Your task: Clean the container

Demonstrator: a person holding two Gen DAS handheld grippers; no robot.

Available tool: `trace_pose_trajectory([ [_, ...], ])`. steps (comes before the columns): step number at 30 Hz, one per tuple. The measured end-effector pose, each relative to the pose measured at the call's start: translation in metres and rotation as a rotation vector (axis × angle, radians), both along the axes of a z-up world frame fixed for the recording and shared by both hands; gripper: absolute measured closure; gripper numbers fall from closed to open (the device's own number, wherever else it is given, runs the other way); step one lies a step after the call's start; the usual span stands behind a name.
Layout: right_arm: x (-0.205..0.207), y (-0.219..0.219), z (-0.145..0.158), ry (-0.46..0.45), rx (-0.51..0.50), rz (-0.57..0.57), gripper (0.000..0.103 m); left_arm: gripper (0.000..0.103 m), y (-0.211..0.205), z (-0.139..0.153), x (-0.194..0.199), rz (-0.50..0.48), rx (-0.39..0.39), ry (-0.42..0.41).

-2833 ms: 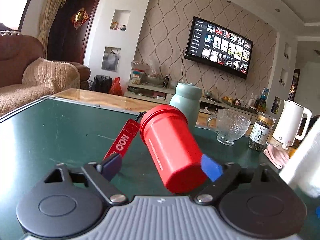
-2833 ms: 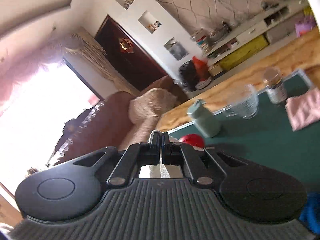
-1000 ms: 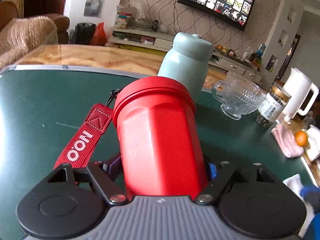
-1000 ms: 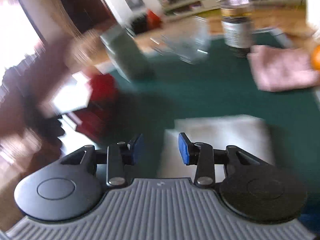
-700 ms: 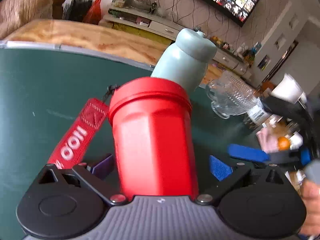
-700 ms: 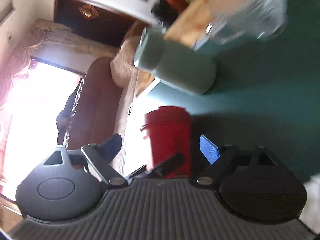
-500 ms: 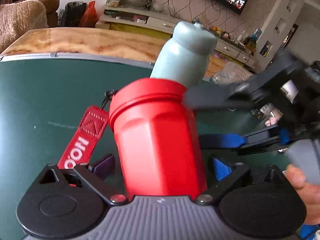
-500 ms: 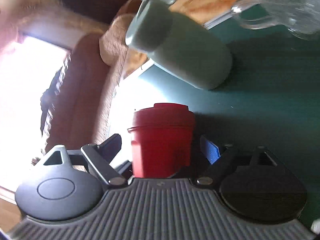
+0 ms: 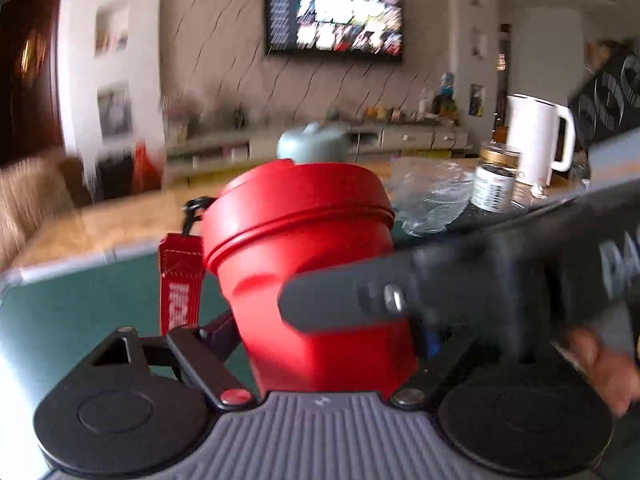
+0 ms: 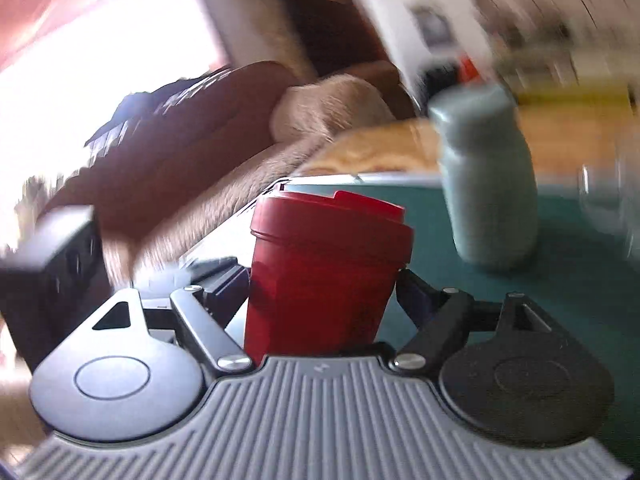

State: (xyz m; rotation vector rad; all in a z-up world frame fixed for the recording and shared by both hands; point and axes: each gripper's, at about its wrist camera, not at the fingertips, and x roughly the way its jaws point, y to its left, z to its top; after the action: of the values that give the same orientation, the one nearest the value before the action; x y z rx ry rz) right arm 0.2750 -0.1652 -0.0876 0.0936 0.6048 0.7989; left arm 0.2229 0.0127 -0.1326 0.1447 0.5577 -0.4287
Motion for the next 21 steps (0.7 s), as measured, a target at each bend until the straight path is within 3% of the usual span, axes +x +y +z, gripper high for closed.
trace_pose_trajectory([
  [2, -0.026, 0.009, 0.007, -0.121, -0.088, 0.058, 0.021, 0.015, -0.002, 0.002, -0.017, -0.018, 0.028, -0.07],
  [3, -0.035, 0.01, 0.008, -0.131, -0.098, 0.077, 0.022, 0.015, -0.003, 0.002, -0.024, -0.025, 0.039, -0.091],
  [13, -0.077, 0.007, 0.006, 0.02, -0.09, 0.134, 0.022, 0.011, -0.021, -0.005, -0.077, -0.04, 0.093, -0.054],
  [18, -0.078, -0.031, 0.001, 0.163, -0.01, 0.058, 0.022, 0.011, -0.017, -0.009, -0.077, -0.004, 0.085, -0.012],
  [21, -0.095, -0.079, 0.01, 0.16, -0.012, -0.145, 0.022, 0.011, -0.015, -0.011, -0.077, 0.014, 0.067, 0.018],
])
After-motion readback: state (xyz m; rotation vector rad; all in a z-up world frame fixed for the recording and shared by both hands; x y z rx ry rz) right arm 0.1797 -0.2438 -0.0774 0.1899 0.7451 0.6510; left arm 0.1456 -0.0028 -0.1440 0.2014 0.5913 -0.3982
